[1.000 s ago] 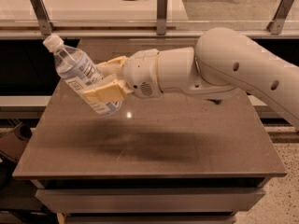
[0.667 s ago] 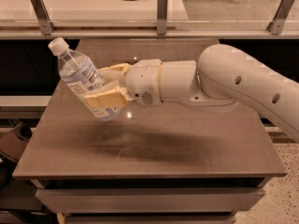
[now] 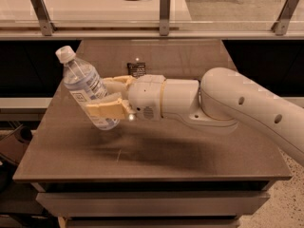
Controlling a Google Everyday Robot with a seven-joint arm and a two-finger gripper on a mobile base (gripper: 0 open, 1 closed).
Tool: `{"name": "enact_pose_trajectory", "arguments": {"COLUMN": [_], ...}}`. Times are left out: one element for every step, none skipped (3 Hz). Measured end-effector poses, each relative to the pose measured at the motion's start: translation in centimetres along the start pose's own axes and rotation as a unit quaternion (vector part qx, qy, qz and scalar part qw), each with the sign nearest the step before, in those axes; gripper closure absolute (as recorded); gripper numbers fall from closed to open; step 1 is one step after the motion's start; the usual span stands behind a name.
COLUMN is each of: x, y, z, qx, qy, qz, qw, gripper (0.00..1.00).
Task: Place blue plastic bottle upright
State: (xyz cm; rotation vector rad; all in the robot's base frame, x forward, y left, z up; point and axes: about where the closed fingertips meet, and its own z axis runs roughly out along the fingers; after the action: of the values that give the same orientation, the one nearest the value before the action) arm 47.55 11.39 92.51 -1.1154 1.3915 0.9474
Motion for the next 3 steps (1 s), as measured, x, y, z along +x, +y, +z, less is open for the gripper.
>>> {"name": "enact_pose_trajectory", "arguments": {"x": [0.5, 0.8, 1.0], "y": [0.0, 0.1, 0.2], "z": [0.4, 0.9, 1.4], "qx": [0.002, 0.0, -0.001], "qy": [-0.014, -0.024, -0.03], "qz": [0.005, 0.003, 0.005], "qw": [0.9999, 0.9997, 0.9995], "gripper": [1.0, 1.0, 1.0]}}
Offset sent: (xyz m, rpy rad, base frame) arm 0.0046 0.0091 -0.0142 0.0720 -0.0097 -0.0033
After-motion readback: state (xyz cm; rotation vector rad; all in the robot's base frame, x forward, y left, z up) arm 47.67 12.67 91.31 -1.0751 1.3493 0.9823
